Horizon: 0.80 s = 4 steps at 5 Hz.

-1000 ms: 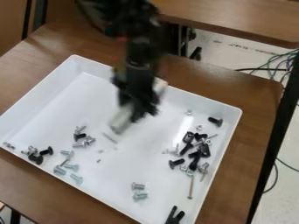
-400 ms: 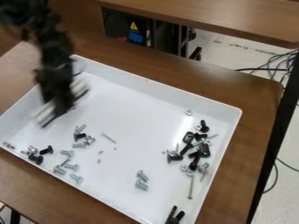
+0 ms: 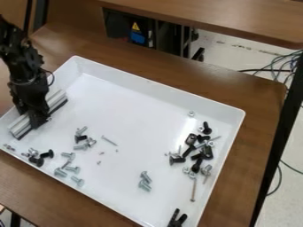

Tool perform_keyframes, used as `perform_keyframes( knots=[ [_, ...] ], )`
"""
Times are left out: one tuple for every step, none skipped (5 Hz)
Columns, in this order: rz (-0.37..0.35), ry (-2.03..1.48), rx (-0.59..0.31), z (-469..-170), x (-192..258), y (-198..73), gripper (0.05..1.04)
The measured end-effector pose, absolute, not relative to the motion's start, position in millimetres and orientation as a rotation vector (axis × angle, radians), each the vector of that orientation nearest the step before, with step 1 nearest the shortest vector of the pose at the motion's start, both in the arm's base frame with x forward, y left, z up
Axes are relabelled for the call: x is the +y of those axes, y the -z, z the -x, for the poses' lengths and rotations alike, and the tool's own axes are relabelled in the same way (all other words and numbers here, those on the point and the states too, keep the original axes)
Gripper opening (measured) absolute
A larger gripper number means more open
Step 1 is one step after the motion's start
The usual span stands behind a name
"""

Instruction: Sweep into pile

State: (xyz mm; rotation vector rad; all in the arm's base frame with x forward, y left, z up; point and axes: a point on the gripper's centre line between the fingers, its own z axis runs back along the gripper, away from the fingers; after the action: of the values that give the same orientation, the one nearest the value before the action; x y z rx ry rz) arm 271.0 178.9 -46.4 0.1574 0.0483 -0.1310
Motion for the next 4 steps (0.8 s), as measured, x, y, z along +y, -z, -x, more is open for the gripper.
perform_keyframes(
  knots=[
    [-0.121, 0.102, 0.043, -254.1, 162.0, 48.1, 0.362],
    [-0.078, 0.013, 0.026, -250.1, 129.7, 50.6, 0.362],
    [-0.041, -0.058, 0.042, -248.3, 90.6, 56.3, 0.362],
    [0.014, -0.14, 0.013, -258.3, 58.5, 59.8, 0.362]
  ],
)
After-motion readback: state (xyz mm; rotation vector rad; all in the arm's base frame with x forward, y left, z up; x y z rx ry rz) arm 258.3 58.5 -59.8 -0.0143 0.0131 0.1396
